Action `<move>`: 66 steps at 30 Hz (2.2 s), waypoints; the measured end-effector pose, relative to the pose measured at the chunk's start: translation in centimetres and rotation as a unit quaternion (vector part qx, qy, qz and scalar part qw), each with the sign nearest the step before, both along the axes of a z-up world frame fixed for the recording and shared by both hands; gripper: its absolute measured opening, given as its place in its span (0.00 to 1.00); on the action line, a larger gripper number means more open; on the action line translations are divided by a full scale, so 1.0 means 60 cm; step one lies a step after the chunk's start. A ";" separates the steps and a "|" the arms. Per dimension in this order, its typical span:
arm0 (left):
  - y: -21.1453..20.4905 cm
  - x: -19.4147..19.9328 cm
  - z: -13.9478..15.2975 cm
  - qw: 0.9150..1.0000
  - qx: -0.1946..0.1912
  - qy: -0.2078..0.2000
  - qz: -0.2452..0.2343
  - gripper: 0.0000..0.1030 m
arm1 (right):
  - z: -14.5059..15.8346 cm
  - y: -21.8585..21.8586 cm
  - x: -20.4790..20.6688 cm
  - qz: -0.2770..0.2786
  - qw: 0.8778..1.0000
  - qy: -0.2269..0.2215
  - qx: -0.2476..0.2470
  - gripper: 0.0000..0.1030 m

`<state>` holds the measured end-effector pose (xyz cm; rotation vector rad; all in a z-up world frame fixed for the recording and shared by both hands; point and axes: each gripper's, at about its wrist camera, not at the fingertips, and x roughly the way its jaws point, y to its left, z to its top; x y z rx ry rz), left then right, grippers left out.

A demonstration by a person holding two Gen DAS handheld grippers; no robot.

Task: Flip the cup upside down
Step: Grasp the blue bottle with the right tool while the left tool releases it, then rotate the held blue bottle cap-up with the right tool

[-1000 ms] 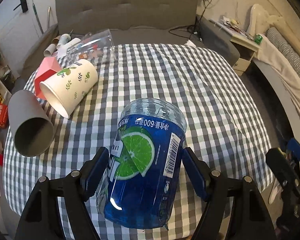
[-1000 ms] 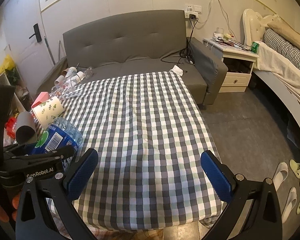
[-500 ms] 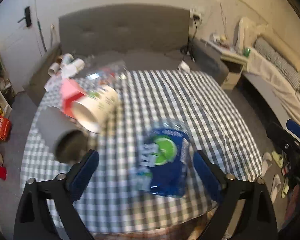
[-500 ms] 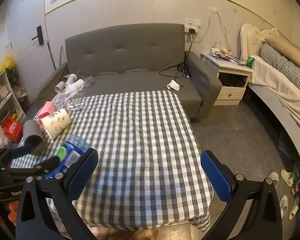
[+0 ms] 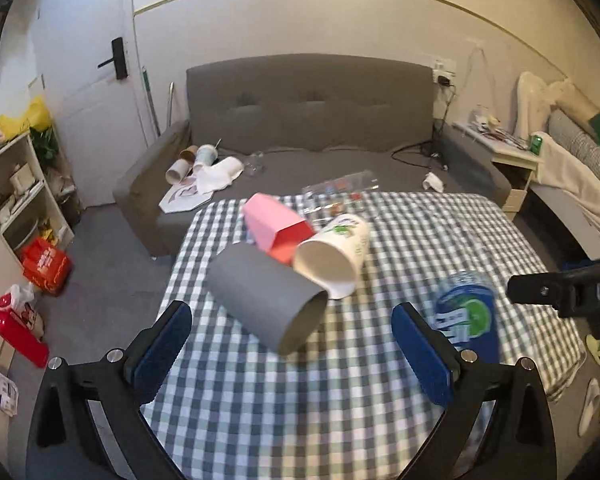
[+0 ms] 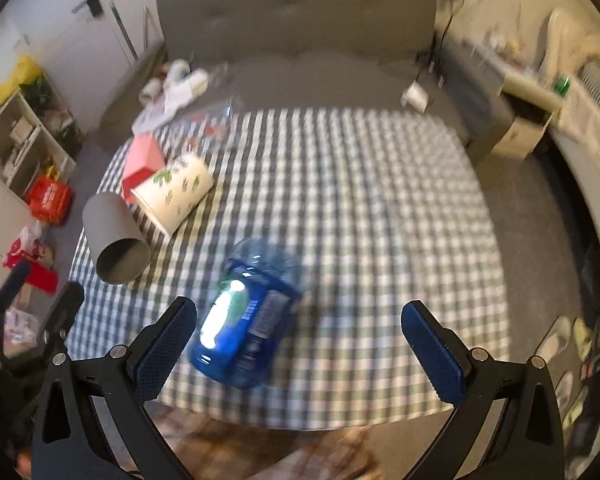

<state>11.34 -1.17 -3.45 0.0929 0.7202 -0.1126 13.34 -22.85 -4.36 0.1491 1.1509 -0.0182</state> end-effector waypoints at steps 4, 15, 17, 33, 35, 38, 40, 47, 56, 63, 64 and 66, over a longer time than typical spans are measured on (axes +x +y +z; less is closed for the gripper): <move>0.017 0.019 -0.017 1.000 0.002 0.010 0.007 1.00 | -0.046 0.012 0.047 -0.005 0.998 0.064 0.013 1.00; 0.031 0.050 -0.044 1.000 -0.008 0.026 0.005 1.00 | -0.120 0.001 0.095 -0.028 0.989 0.140 0.043 0.97; 0.030 0.051 -0.047 1.000 -0.008 0.029 0.004 1.00 | -0.126 0.004 0.100 -0.029 0.988 0.141 0.051 0.93; 0.019 0.041 -0.034 1.000 0.006 0.024 0.006 1.00 | -0.062 0.024 0.074 0.036 0.997 0.043 0.054 0.73; 0.014 0.040 -0.031 1.000 0.007 0.022 0.007 1.00 | -0.040 0.031 0.061 0.050 0.998 0.006 0.023 0.73; 0.009 0.039 -0.030 1.000 0.008 0.020 0.012 1.00 | -0.015 0.048 0.050 0.070 0.995 -0.060 -0.031 0.73; 0.007 0.039 -0.031 1.000 0.008 0.021 0.015 1.00 | -0.002 0.056 0.039 0.080 0.989 -0.108 -0.063 0.73; -0.008 0.043 -0.040 0.999 0.018 0.026 0.018 1.00 | -0.014 0.060 0.013 0.099 0.966 -0.202 -0.129 0.72; -0.034 0.044 -0.055 0.999 0.034 0.036 0.011 1.00 | -0.043 0.059 0.015 0.118 0.956 -0.225 -0.143 0.72; -0.045 0.044 -0.058 0.998 0.037 0.043 0.010 1.00 | -0.062 0.060 -0.008 0.130 0.953 -0.230 -0.145 0.73; -0.046 0.043 -0.058 0.998 0.037 0.044 0.010 1.00 | -0.063 0.057 -0.013 0.129 0.954 -0.231 -0.141 0.72; -0.048 0.041 -0.057 0.998 0.038 0.044 0.009 1.00 | -0.064 0.053 -0.019 0.128 0.955 -0.230 -0.134 0.72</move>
